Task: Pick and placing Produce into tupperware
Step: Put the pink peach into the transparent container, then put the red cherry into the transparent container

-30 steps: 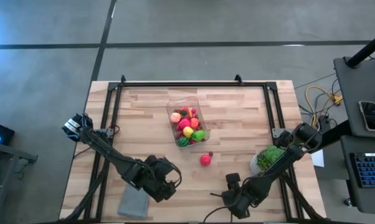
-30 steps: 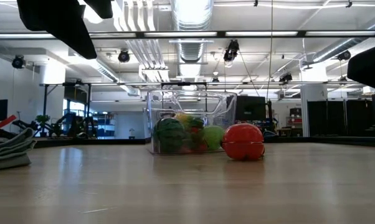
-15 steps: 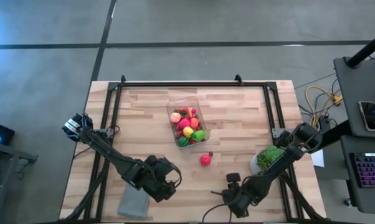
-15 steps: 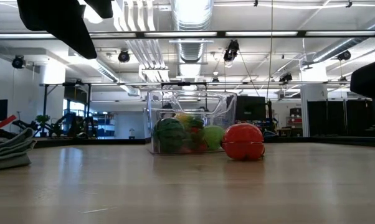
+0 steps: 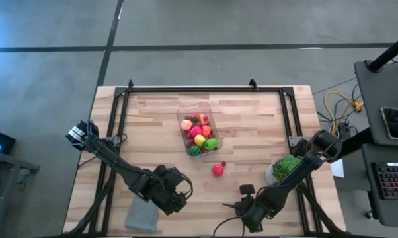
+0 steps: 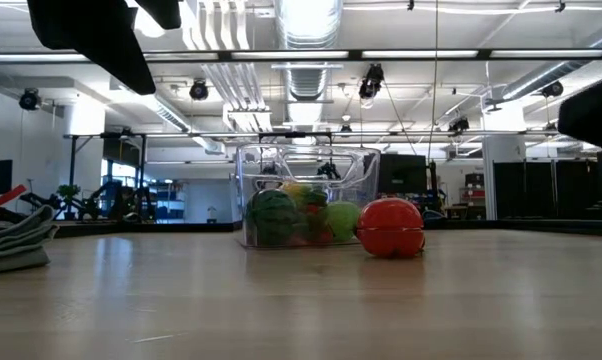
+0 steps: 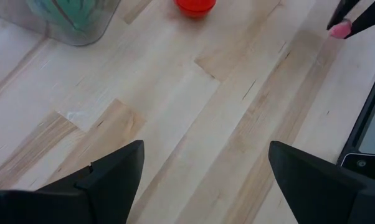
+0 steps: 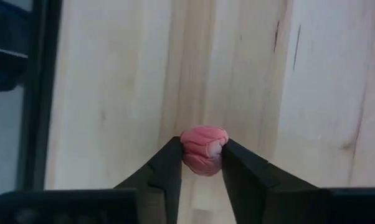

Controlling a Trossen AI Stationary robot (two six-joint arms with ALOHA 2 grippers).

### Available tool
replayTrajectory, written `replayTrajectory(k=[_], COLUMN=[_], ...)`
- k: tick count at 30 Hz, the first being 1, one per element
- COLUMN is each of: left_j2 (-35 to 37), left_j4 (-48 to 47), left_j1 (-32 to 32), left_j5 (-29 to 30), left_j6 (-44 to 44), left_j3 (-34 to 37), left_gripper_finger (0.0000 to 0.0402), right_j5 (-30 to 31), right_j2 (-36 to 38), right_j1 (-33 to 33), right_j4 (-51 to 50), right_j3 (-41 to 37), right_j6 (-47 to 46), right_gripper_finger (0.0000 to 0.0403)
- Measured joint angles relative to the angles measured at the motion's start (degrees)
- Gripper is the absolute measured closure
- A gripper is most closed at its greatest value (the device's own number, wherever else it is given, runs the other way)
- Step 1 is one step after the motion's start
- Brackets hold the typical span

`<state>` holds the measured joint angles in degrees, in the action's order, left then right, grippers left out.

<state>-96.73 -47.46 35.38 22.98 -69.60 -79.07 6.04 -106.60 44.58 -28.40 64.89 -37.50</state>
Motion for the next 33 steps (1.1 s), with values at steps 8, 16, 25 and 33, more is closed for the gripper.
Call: replayTrajectory(k=[8, 16, 25, 33], left_j2=[0.0, 0.0, 0.65, 1.16], left_j4=[-0.02, -0.13, -1.2, -1.03], left_j1=[0.0, 0.0, 0.02, -0.13], left_j5=[0.0, 0.6, 4.99, 6.05], left_j6=[0.82, 1.33, 1.58, 5.16], left_j3=[0.07, 0.72, 4.07, 4.52], left_gripper_finger=[0.0072, 0.0072, 0.0072, 0.0072], right_j5=[7.11, 8.36, -7.59, -7.96], right_j2=[5.92, 14.27, 8.67, 10.03], right_j1=[-7.82, -28.59, -47.53, -49.06], right_j4=[-0.48, 0.21, -0.43, -17.69], right_j3=[2.2, 6.79, 10.07, 15.25], right_j6=[3.48, 12.73, 15.71, 17.15], right_gripper_finger=[0.0326, 0.0293, 0.0241, 0.0189])
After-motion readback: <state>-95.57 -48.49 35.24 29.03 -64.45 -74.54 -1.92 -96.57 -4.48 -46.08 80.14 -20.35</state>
